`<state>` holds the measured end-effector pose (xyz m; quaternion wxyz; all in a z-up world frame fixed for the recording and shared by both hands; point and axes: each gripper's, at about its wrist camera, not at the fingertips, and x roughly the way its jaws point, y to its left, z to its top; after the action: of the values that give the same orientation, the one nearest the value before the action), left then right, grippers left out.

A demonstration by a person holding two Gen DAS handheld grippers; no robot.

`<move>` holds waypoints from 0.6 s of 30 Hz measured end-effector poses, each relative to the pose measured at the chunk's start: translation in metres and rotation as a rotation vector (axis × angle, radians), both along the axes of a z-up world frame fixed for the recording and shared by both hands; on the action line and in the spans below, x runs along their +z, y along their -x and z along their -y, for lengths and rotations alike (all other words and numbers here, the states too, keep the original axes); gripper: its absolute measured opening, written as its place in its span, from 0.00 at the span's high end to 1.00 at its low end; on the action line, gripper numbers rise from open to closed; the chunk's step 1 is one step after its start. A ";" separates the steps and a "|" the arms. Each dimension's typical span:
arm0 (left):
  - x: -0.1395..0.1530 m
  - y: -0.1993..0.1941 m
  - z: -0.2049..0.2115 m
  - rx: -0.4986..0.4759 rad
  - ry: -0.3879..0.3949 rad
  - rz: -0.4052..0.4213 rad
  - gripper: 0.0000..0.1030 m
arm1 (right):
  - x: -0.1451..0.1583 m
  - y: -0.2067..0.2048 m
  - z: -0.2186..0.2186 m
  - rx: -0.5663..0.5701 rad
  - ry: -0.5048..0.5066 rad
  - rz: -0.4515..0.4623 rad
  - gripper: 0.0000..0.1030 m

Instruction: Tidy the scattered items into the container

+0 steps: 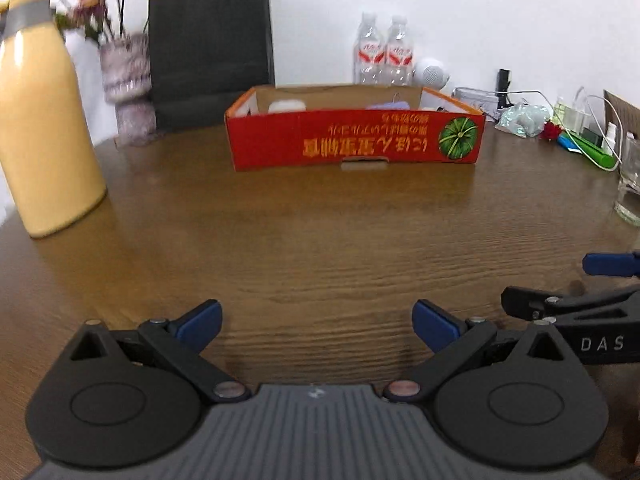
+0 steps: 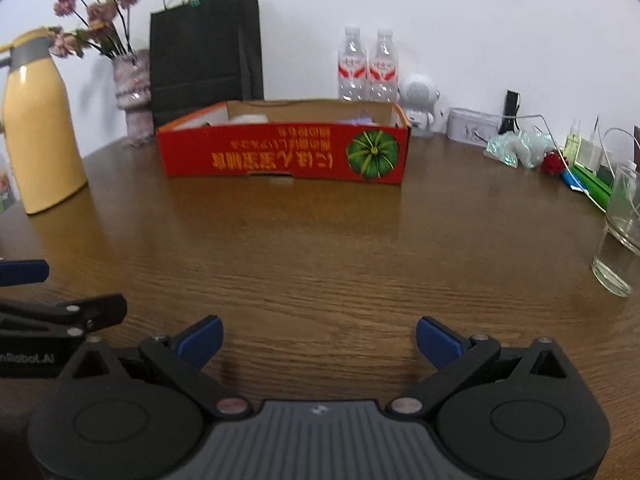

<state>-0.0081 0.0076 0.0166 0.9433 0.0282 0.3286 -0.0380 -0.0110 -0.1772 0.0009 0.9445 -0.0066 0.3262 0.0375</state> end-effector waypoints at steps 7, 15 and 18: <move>-0.009 -0.006 -0.008 0.022 0.028 -0.033 0.00 | -0.005 -0.004 -0.002 -0.016 0.000 -0.035 0.00; -0.008 -0.009 -0.007 0.020 0.014 -0.037 0.00 | -0.004 -0.010 -0.006 -0.049 -0.001 -0.038 0.00; -0.008 -0.009 -0.008 0.019 0.017 -0.036 0.00 | -0.003 -0.011 -0.005 -0.049 -0.001 -0.038 0.00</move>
<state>0.0006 0.0155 0.0086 0.9377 0.0162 0.3457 -0.0323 -0.0004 -0.1719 -0.0024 0.9388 0.0025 0.3442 0.0147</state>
